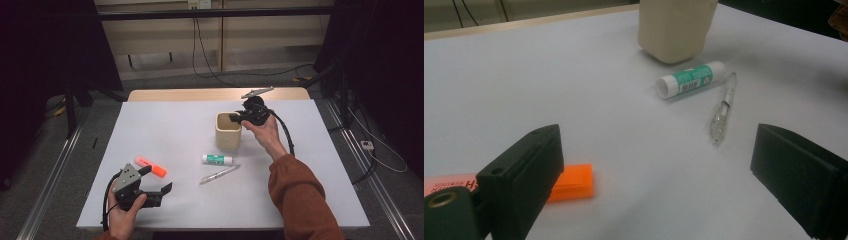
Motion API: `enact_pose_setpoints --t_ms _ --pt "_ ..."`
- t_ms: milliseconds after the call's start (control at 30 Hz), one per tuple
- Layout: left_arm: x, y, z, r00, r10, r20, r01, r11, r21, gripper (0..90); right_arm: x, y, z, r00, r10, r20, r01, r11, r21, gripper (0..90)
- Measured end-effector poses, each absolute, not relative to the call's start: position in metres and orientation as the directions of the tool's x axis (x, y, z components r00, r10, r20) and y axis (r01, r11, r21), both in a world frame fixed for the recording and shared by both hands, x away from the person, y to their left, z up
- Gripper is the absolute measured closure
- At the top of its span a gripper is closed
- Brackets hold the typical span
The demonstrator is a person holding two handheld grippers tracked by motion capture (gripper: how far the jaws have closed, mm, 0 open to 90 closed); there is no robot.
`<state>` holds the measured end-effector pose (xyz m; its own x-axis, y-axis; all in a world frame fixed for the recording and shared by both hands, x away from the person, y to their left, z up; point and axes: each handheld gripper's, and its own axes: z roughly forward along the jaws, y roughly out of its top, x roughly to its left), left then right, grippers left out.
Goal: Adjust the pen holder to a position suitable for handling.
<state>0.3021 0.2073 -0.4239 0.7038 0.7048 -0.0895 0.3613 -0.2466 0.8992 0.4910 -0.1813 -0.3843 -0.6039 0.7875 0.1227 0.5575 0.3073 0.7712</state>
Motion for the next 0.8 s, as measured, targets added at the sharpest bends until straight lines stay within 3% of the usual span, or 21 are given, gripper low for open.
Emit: enact_pose_setpoints --t_ms 800 --pt "0.3024 0.2067 -0.4246 0.704 0.705 -0.09 0.367 -0.252 0.895 6.7 0.4945 -0.1737 -0.3917 -0.615 0.776 0.139 0.553 0.299 0.778 69.9"
